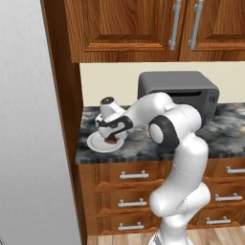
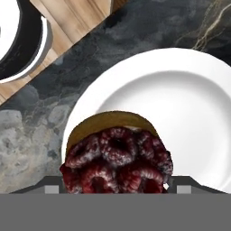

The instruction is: Take the baked cake out of the oven and place it on the plate for cooling. Then close the oven door.

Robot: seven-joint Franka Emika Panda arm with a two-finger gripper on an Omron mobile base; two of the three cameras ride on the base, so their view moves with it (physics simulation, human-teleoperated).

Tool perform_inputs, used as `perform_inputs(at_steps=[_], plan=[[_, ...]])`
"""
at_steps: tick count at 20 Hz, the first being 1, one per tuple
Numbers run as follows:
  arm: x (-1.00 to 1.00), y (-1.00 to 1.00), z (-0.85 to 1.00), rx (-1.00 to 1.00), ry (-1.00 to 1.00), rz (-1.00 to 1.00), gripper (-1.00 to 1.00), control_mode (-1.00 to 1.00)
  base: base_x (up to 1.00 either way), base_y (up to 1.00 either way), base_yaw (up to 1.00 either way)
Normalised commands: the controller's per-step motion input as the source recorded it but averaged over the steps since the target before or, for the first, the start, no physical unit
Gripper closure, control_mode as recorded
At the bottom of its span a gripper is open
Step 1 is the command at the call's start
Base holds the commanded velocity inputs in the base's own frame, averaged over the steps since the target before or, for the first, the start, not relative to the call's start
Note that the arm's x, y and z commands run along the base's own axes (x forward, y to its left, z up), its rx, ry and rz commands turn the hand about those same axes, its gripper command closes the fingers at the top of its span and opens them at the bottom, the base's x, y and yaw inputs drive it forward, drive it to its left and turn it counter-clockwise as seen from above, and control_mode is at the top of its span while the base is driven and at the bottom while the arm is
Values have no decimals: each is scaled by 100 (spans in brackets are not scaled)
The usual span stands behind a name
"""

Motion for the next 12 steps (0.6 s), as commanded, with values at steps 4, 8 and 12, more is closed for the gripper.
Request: perform_inputs(at_steps=[4,8,12], plan=[[1,14,-5,0,-5,0,-100,-100,0,0,0],[0,0,0,0,-8,0,-100,-100,0,0,0],[0,0,0,1,-7,0,-100,-100,0,0,0]])
